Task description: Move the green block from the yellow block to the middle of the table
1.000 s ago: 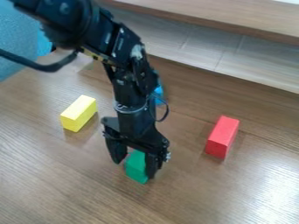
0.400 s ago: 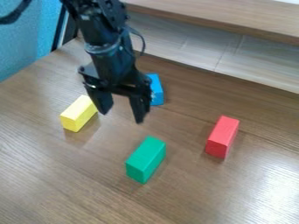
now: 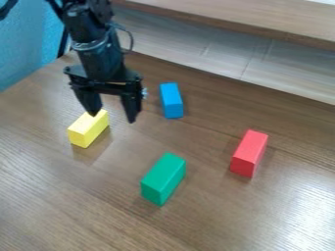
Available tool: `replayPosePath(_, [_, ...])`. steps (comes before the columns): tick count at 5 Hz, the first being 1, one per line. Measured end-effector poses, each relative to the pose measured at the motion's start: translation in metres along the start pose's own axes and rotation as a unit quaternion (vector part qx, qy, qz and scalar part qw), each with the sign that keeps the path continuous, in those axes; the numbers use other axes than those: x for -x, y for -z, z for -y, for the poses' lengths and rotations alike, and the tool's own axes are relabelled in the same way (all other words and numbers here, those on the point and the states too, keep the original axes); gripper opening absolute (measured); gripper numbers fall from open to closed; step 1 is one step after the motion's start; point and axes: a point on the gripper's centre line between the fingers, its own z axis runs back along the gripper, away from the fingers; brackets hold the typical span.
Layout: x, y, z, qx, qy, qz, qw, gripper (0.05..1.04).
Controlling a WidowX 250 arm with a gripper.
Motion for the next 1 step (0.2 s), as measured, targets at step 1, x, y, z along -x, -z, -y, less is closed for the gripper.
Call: replayPosePath(1, [-0.0021,0.0048,-0.006,-0.002,-0.003,-0.003,1.0,1.0])
